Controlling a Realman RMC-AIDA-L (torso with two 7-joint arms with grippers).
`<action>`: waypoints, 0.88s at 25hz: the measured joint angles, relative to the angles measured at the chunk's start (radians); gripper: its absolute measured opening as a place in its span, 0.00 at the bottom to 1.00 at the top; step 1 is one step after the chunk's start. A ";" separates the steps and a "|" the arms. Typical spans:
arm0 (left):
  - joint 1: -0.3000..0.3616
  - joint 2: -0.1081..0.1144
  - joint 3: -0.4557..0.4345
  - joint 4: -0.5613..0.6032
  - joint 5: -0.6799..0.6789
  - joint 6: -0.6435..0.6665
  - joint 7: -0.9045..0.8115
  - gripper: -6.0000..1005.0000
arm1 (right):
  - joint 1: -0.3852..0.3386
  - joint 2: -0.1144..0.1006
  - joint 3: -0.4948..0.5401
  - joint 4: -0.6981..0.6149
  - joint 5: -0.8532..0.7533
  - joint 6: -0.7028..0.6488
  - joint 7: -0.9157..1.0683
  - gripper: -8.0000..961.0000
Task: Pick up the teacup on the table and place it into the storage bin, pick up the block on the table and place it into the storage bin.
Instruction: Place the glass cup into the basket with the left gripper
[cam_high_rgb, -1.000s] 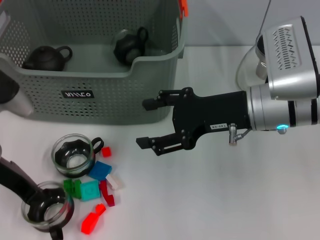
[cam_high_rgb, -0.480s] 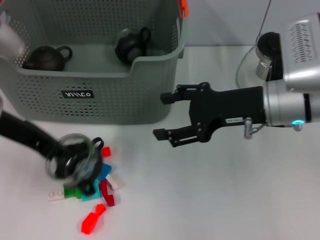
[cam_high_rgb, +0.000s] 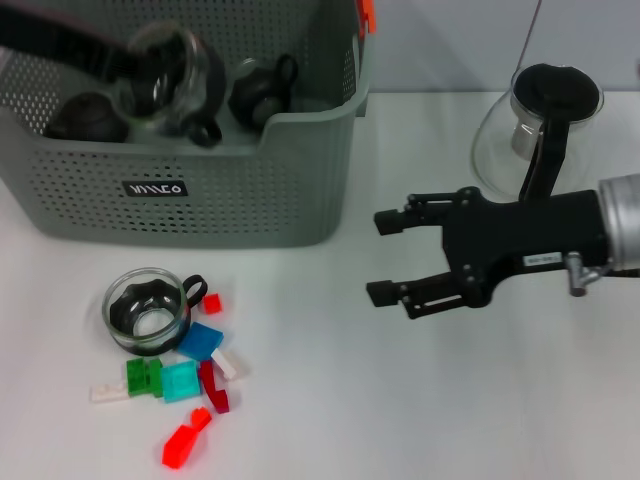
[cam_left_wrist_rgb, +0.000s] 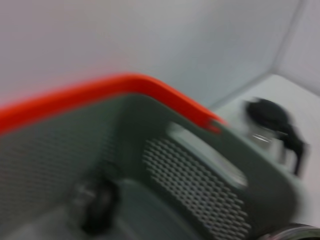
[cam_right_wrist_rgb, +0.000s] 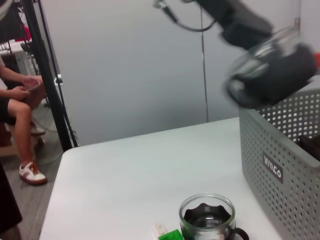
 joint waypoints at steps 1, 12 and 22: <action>-0.008 0.010 0.014 -0.028 0.007 -0.041 0.000 0.05 | -0.002 -0.002 0.018 0.000 -0.003 -0.016 0.006 0.92; -0.082 0.044 0.165 -0.363 0.106 -0.569 0.008 0.05 | -0.027 0.006 0.106 0.001 -0.004 -0.078 0.024 0.92; -0.125 0.005 0.240 -0.574 0.200 -0.880 0.001 0.05 | -0.023 0.010 0.107 0.001 -0.004 -0.070 0.036 0.92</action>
